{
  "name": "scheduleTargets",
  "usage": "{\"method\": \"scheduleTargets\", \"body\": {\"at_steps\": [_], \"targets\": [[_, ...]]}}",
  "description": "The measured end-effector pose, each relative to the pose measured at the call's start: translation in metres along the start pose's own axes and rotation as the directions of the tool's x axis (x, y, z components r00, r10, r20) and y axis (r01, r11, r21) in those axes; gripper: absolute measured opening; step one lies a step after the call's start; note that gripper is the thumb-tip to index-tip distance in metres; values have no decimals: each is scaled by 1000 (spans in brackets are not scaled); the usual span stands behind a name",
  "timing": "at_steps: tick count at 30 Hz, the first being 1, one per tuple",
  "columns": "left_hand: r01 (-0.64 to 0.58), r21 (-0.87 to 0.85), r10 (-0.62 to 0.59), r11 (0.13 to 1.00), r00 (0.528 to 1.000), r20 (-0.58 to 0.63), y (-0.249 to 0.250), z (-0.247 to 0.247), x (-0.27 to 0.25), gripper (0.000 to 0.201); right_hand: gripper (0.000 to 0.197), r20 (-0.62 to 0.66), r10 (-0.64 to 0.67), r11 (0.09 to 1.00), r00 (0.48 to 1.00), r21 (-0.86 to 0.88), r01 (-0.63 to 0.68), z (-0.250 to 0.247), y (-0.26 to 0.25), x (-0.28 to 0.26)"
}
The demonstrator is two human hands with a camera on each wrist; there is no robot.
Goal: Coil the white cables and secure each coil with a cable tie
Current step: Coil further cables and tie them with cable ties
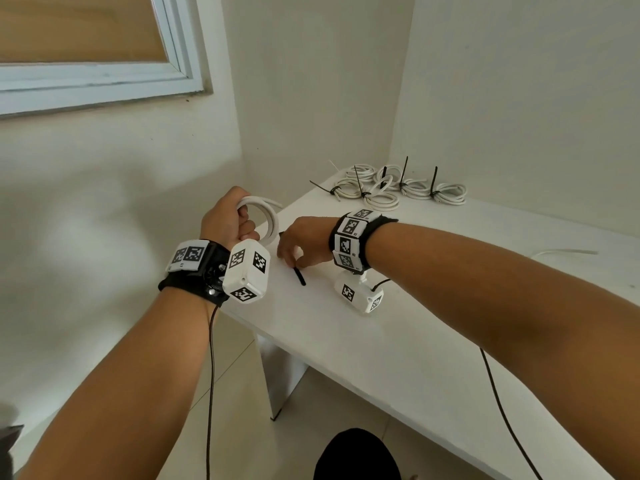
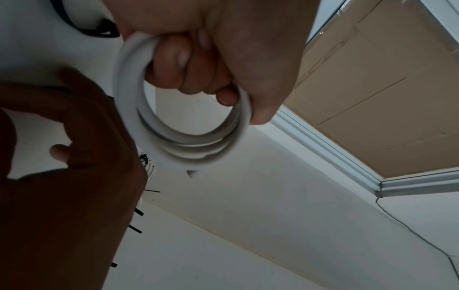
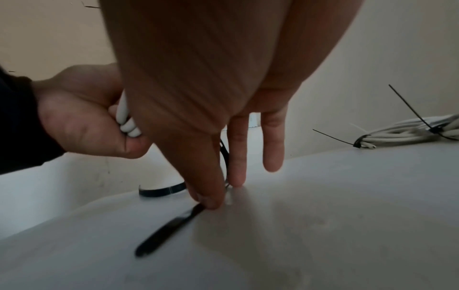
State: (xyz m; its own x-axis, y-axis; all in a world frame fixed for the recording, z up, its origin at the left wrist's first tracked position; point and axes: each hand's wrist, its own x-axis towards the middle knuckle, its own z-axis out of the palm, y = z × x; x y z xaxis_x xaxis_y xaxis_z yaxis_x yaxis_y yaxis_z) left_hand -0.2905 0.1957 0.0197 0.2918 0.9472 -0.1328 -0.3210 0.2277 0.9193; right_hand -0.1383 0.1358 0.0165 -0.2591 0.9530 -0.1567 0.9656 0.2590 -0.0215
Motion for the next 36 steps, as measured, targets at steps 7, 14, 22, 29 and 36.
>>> {"method": "scheduleTargets", "body": {"at_steps": [7, 14, 22, 29, 36], "targets": [[0, 13, 0, 1000, 1000, -4, 1, -11, 1, 30, 21, -12, -11, 1000, 1000, -4, 11, -1, -1, -4], [13, 28, -14, 1000, 1000, 26, 0, -1, -3, 31, 15, -161, 40, 999, 986, 30, -36, 3, 10, -22], [57, 98, -71, 994, 987, 144, -25, 59, -23, 33, 21, -372, 455, 756, 809, 642, -129, -6, 49, -89], [73, 84, -94, 994, 957, 274, -62, 148, -63, 28, 44, -501, 494, 780, 711, 616, -108, 4, 47, -167], [136, 64, -150, 989, 921, 359, -96, 228, -110, 31, 33, -501, 607, 762, 617, 586, -275, 29, 71, -249]]}}
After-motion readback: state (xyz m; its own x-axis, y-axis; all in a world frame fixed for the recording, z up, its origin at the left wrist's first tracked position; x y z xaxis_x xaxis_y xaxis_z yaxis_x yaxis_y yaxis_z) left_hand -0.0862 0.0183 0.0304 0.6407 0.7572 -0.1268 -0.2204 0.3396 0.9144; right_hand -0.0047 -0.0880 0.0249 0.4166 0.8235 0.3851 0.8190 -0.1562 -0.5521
